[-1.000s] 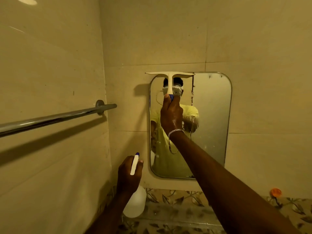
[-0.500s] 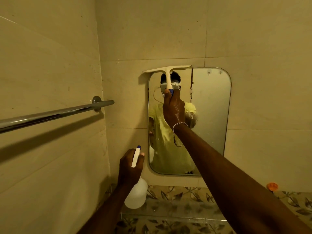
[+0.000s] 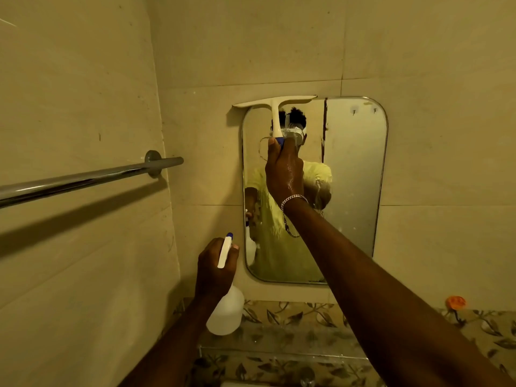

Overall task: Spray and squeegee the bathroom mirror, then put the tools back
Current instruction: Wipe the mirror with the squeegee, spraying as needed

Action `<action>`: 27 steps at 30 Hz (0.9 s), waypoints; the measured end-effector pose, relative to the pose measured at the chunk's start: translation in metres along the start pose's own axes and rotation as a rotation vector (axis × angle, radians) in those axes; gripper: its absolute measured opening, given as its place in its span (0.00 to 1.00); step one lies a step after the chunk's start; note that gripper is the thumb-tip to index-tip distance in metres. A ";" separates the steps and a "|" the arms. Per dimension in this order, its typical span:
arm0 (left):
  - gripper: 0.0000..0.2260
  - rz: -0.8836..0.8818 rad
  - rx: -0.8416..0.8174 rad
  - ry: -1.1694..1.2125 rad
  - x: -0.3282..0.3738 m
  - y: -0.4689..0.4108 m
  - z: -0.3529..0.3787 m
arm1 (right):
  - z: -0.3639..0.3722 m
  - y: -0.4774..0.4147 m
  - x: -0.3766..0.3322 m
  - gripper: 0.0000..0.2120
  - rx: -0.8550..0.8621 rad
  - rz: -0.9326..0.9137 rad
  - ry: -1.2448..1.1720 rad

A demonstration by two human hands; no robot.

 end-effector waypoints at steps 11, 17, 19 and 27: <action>0.07 0.001 0.018 0.010 -0.006 -0.006 0.004 | 0.004 0.006 0.011 0.21 0.015 -0.025 -0.044; 0.03 0.019 0.014 0.011 -0.007 -0.006 0.010 | 0.013 0.042 0.044 0.24 -0.021 -0.026 -0.070; 0.04 0.027 0.005 0.020 -0.007 -0.004 0.011 | 0.015 0.058 0.054 0.19 -0.013 -0.003 -0.116; 0.09 0.010 -0.031 0.054 -0.011 0.011 0.009 | 0.014 0.131 0.094 0.15 -0.010 0.085 -0.146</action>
Point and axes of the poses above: each hand's wrist, its own y-axis away from the middle knuckle, its own z-axis out of the palm, x = y × z, the point moved 7 cm from there along -y, towards the middle knuckle, and after that the axes turned 9 degrees about -y, right-handed, at the moved point
